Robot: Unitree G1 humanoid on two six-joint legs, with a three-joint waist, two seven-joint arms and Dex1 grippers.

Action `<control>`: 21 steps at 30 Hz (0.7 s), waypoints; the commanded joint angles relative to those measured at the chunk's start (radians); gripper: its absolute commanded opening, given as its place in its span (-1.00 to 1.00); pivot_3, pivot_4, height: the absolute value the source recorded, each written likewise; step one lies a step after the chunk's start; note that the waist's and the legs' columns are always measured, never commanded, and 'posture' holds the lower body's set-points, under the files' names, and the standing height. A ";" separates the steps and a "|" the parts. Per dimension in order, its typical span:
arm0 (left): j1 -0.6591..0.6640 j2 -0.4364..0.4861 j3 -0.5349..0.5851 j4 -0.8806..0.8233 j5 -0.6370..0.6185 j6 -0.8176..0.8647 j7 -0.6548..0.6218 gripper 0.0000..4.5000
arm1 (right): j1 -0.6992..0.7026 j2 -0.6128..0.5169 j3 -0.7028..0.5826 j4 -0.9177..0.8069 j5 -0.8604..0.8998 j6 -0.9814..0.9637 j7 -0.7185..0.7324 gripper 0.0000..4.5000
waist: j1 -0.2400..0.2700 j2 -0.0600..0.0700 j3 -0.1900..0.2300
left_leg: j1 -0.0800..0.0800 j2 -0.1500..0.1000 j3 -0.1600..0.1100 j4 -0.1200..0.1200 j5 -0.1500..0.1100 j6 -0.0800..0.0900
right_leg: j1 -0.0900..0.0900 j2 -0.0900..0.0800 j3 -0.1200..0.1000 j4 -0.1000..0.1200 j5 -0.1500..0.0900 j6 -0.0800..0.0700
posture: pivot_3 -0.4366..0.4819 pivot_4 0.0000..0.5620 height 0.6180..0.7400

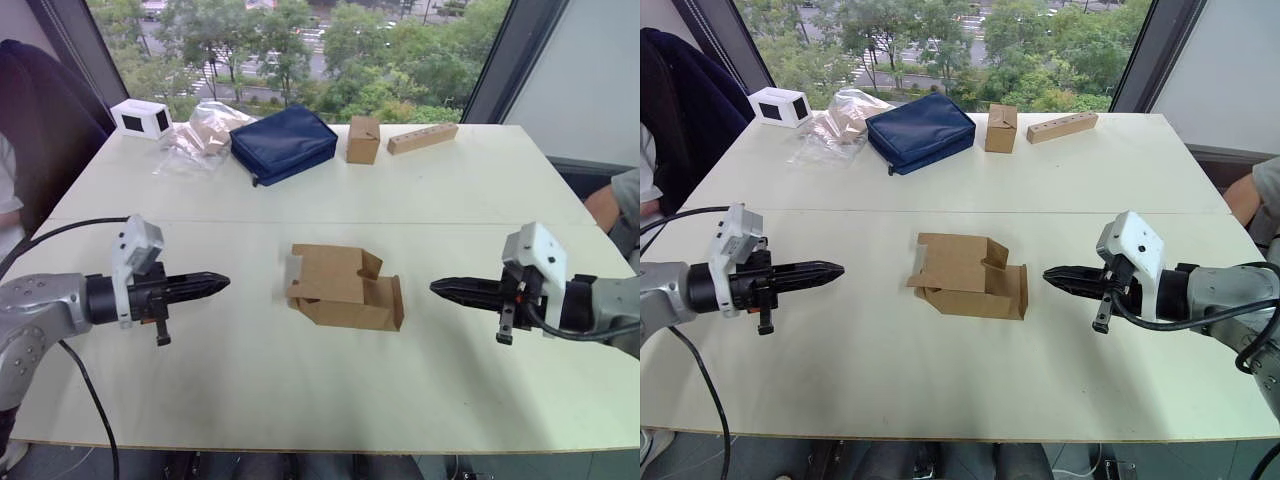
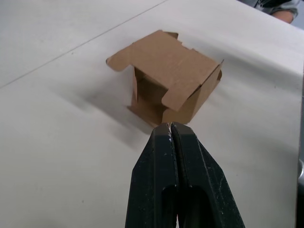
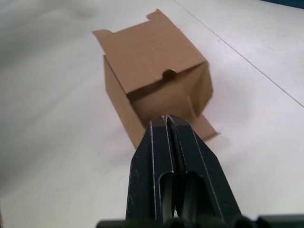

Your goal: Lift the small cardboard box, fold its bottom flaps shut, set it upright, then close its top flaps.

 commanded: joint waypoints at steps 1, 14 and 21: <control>-0.003 0.013 0.047 -0.045 -0.025 0.009 0.012 -0.99 | -0.016 -0.023 -0.003 0.029 -0.024 -0.029 0.027 -1.00 | 0.001 0.000 0.000 | 0.000 0.000 0.000 0.000 0.000 0.000 | 0.000 0.000 0.000 0.000 0.000 0.000 | -0.05 -0.47 1.00; -0.029 0.014 -0.039 -0.023 -0.002 0.025 0.012 -0.99 | 0.034 -0.072 -0.075 0.020 -0.019 0.002 0.083 -1.00 | 0.005 -0.001 0.000 | 0.001 0.000 0.000 0.001 0.000 0.000 | 0.002 0.001 0.000 0.000 0.000 0.000 | -0.05 -0.47 1.00; -0.124 0.001 -0.127 0.037 0.022 0.035 0.002 -0.99 | 0.041 -0.039 -0.067 -0.027 -0.007 0.008 0.041 -1.00 | 0.004 -0.001 0.000 | 0.001 0.000 0.000 0.001 0.000 0.000 | 0.002 0.002 0.000 0.000 0.002 0.003 | -0.05 -0.47 1.00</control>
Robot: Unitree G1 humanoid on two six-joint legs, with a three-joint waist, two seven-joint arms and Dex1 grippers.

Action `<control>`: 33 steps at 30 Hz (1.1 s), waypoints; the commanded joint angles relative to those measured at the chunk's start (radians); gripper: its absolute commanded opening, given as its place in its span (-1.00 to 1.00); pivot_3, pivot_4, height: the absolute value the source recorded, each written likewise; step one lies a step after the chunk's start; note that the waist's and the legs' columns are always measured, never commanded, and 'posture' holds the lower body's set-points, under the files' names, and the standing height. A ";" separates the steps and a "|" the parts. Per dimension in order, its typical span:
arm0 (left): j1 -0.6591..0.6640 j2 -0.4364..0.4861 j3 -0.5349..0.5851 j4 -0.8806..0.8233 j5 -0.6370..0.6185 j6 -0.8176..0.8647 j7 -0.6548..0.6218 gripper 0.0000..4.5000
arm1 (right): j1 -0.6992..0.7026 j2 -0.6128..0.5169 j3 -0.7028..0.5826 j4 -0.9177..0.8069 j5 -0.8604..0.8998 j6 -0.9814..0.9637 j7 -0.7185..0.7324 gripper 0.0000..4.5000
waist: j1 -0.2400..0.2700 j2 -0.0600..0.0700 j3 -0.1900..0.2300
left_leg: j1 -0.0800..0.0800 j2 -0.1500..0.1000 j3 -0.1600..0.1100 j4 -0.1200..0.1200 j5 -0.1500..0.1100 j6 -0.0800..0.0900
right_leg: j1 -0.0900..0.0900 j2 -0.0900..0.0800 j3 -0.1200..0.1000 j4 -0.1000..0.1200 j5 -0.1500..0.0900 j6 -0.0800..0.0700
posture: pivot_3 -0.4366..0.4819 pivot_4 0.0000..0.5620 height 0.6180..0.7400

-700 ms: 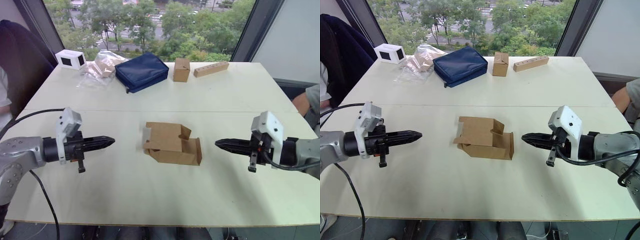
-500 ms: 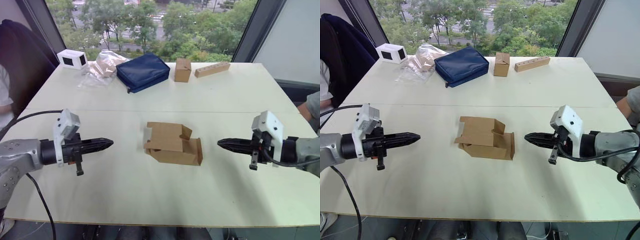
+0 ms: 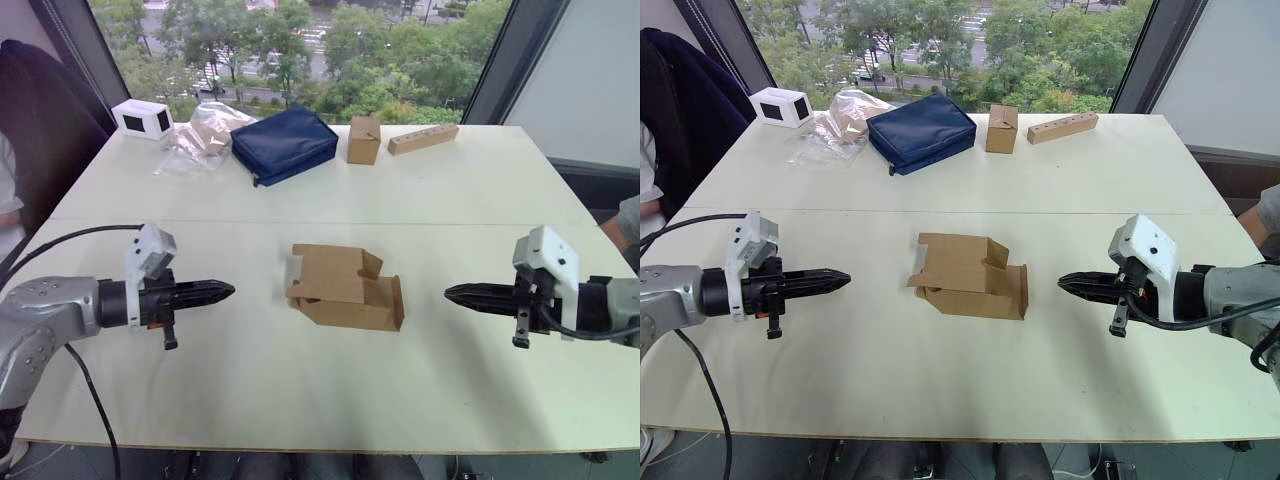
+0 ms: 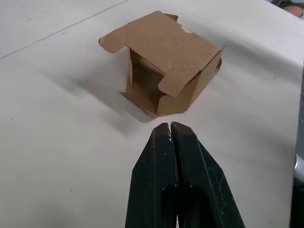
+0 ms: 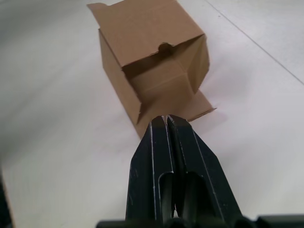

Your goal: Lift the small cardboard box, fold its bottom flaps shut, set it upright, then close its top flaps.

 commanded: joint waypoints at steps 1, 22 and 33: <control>-0.083 -0.010 -0.052 0.029 0.015 0.006 0.001 -0.99 | -0.005 0.023 -0.021 -0.032 0.011 -0.012 -0.027 -1.00 | 0.001 0.000 0.000 | 0.000 0.000 0.000 0.000 0.000 0.000 | 0.000 0.000 0.000 0.000 0.000 0.000 | -0.05 -0.47 1.00; -0.601 -0.361 -0.207 0.760 -0.066 0.517 -0.005 0.97 | -0.073 0.109 0.111 -0.184 0.034 0.003 -0.185 -1.00 | 0.008 -0.005 0.001 | -0.001 0.002 -0.002 0.013 0.000 0.001 | 0.000 0.008 0.000 0.013 -0.001 0.004 | -0.05 -0.47 1.00; -0.761 -0.492 -0.281 0.987 0.032 0.537 -0.080 0.97 | 0.001 0.131 0.048 -0.258 0.062 0.032 -0.294 -1.00 | 0.023 -0.006 0.001 | -0.001 0.001 -0.001 0.015 -0.002 0.004 | 0.000 0.008 0.001 0.015 -0.001 0.004 | -0.05 -0.47 1.00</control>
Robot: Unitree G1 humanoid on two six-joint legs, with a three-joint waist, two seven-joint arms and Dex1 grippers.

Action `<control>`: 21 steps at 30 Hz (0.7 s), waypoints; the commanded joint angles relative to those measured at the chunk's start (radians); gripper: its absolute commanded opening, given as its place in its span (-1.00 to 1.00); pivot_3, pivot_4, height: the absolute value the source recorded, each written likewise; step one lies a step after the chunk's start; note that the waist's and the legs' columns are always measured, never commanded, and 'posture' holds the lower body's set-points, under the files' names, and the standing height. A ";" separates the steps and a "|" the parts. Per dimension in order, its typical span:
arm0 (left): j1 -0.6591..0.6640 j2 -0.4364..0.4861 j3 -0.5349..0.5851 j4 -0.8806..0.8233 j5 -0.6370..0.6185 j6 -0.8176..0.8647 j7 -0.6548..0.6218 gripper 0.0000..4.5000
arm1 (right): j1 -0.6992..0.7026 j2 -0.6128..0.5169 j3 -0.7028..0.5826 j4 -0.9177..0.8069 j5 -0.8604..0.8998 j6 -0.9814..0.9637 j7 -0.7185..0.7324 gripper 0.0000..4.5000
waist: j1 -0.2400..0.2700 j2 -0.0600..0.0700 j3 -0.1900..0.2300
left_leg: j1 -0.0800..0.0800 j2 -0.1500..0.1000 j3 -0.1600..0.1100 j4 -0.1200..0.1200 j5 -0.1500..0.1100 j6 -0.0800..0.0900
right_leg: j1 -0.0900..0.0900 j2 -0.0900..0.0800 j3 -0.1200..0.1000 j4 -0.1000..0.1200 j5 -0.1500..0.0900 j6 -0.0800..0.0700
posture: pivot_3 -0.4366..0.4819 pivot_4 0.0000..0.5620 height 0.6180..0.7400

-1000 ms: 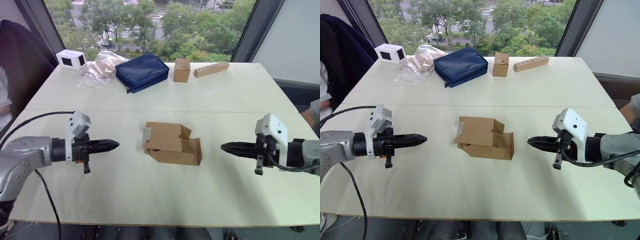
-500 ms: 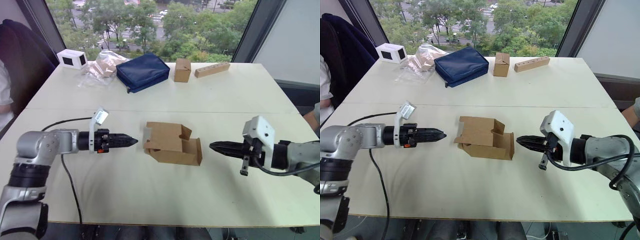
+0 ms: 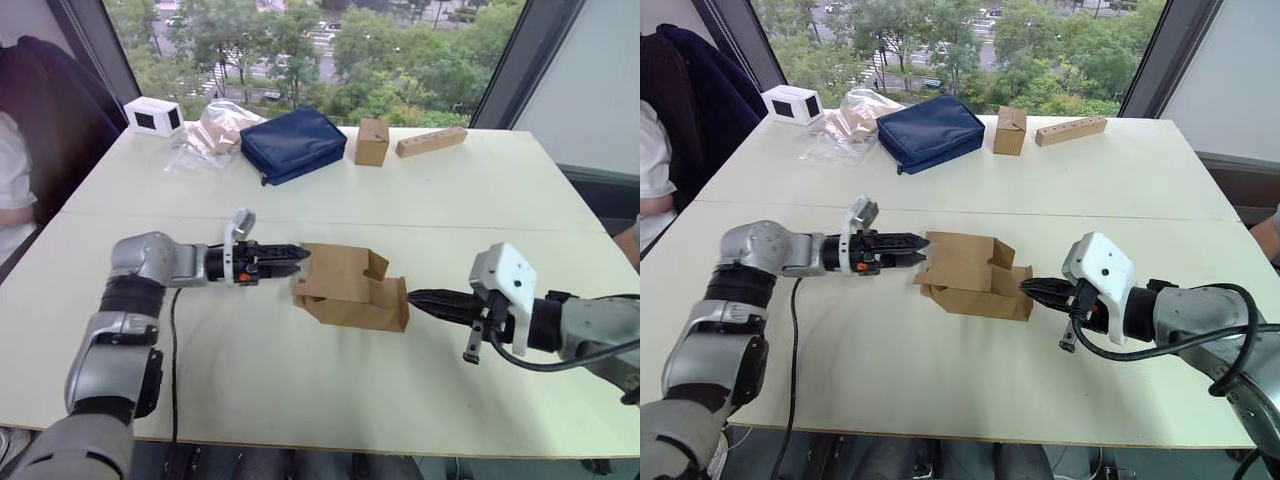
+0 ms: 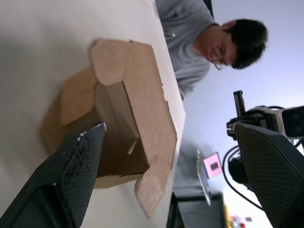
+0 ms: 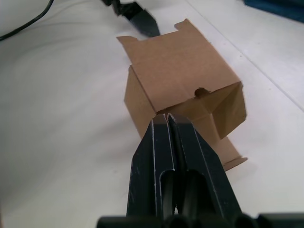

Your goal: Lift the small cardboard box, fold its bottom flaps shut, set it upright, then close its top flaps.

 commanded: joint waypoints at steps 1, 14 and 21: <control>-0.059 -0.029 -0.021 0.035 0.028 0.003 -0.046 0.97 | 0.014 0.013 -0.048 -0.048 0.024 0.006 -0.038 -1.00 | 0.000 0.000 0.000 | 0.000 0.000 0.000 0.000 0.000 0.000 | 0.000 0.000 0.000 0.000 0.000 0.000 | -0.05 -0.47 1.00; -0.107 -0.146 -0.044 0.138 0.124 -0.062 -0.108 0.97 | 0.044 0.008 -0.085 -0.077 0.054 0.018 -0.086 -1.00 | 0.000 0.000 0.000 | 0.000 0.000 0.000 0.000 -0.003 0.005 | 0.000 0.000 0.000 0.000 0.000 0.000 | -0.05 -0.47 1.00; -0.130 -0.184 -0.037 0.192 0.160 -0.095 -0.144 0.28 | 0.053 0.002 -0.099 -0.094 0.076 0.031 -0.109 -1.00 | 0.000 0.000 0.000 | 0.000 0.000 0.000 0.000 -0.003 0.005 | -0.001 0.000 0.000 0.000 0.000 0.000 | -0.05 -0.47 1.00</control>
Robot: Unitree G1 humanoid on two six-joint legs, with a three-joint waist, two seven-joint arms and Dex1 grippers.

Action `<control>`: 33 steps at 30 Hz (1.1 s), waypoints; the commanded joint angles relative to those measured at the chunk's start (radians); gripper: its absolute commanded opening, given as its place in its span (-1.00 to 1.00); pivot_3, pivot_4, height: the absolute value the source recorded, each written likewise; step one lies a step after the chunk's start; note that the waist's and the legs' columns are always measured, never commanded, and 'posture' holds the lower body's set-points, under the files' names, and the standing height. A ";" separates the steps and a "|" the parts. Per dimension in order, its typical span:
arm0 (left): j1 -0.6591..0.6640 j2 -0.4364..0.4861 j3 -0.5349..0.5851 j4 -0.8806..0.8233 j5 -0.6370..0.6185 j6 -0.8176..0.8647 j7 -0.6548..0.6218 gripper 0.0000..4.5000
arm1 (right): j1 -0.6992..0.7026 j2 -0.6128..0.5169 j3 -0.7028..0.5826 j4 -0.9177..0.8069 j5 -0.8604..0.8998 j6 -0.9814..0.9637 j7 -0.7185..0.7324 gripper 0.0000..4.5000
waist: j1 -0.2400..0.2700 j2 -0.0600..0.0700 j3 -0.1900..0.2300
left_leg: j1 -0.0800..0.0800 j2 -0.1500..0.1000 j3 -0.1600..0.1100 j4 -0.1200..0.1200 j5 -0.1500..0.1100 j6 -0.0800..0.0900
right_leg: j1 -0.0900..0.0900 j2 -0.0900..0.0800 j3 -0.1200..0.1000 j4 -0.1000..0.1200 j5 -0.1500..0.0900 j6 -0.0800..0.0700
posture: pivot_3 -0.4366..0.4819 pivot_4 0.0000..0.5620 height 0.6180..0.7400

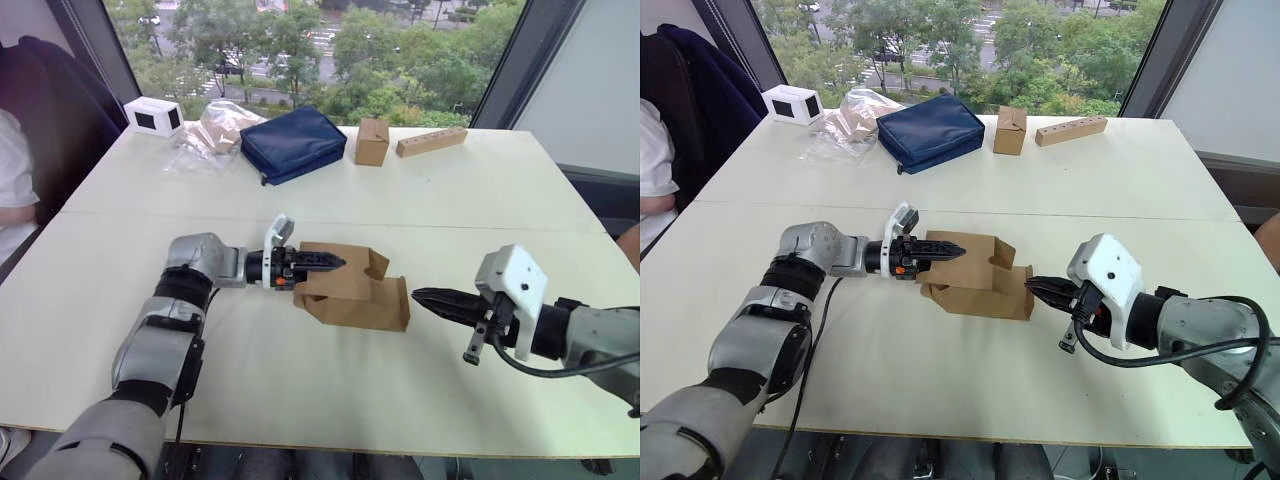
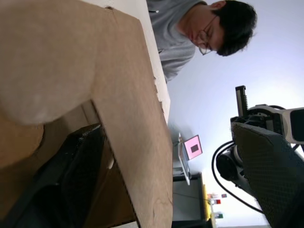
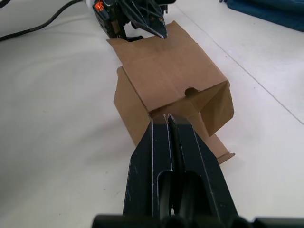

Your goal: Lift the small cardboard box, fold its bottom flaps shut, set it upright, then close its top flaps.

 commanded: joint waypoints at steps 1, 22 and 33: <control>-0.029 -0.013 0.005 0.011 0.012 -0.020 -0.035 0.12 | 0.003 -0.011 -0.034 -0.039 0.024 0.006 -0.014 -1.00 | 0.000 0.000 0.000 | 0.000 0.000 0.000 0.000 0.000 0.000 | 0.000 0.000 0.000 0.000 0.000 0.000 | -0.05 -0.47 1.00; 0.102 0.054 0.127 -0.398 -0.130 0.180 -0.003 -0.98 | -0.178 0.107 0.087 0.128 -0.148 -0.057 -0.231 -1.00 | -0.004 0.001 0.000 | 0.000 0.000 0.000 0.000 0.000 0.000 | -0.001 -0.004 0.000 0.001 0.000 0.000 | -0.05 -0.47 1.00; 0.182 0.036 0.233 -0.569 -0.240 0.259 0.136 -0.98 | -0.318 0.225 0.308 0.241 -0.313 -0.143 -0.195 -1.00 | -0.002 0.001 0.000 | 0.000 -0.001 0.000 0.000 0.004 -0.007 | -0.001 -0.002 0.000 0.001 0.000 0.000 | -0.05 -0.47 1.00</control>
